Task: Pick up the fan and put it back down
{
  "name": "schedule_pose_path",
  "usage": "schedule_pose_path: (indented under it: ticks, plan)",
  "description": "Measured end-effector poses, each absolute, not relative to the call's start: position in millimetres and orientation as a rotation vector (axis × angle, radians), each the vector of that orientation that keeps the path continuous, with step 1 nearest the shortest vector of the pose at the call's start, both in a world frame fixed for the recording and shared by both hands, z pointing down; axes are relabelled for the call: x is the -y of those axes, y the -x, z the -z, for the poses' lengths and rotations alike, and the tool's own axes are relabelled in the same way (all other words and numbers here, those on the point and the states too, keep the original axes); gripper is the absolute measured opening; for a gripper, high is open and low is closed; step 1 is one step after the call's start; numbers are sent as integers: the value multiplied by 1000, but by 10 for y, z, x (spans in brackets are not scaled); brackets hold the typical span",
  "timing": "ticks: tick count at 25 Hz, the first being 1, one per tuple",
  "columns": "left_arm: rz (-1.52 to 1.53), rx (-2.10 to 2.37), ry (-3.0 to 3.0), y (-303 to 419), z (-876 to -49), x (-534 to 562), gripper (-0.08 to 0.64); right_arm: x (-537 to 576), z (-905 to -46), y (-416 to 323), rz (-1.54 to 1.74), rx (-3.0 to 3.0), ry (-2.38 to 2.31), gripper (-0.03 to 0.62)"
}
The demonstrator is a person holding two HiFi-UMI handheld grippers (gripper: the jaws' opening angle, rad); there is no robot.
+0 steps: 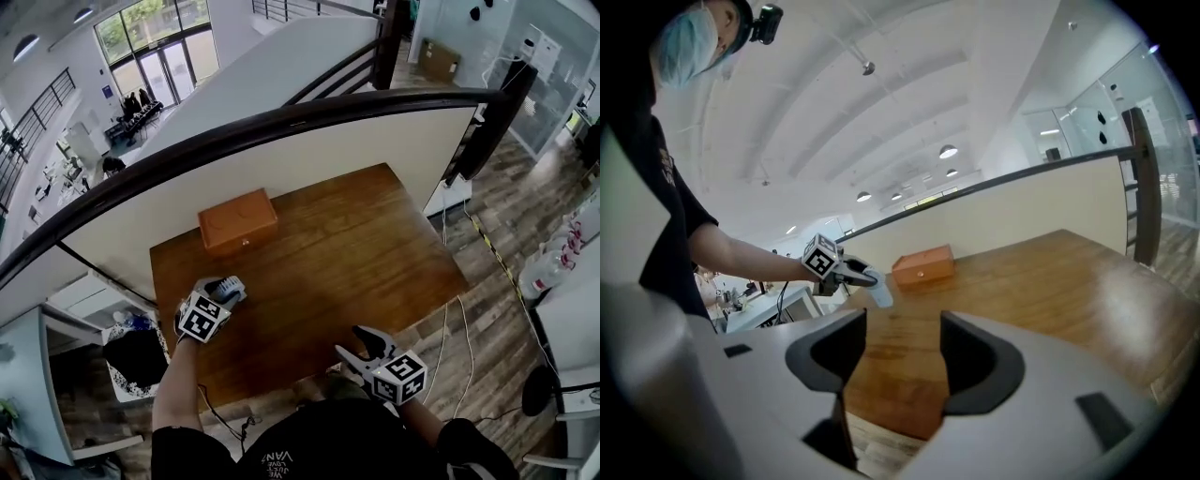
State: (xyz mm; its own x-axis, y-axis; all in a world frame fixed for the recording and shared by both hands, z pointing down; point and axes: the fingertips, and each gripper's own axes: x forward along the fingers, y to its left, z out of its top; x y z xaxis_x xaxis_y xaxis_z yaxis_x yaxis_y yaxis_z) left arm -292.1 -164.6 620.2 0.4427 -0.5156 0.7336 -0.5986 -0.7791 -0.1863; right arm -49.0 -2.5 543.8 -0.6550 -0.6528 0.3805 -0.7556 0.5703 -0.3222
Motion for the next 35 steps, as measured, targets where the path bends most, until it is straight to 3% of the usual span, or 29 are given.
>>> schedule_pose_path:
  ticks: [12, 24, 35]
  plan:
    - [-1167, 846, -2783, 1813, -5716, 1569, 193, -263, -5401, 197, -633, 2604, -1217, 216]
    - [-1122, 879, -2817, 715, -5302, 2522, 193, 814, -5401, -706, -671, 2638, -1162, 216]
    - [-1139, 921, -2801, 143, -5361, 3423, 193, 1567, -5526, -1126, -682, 2657, -1005, 216]
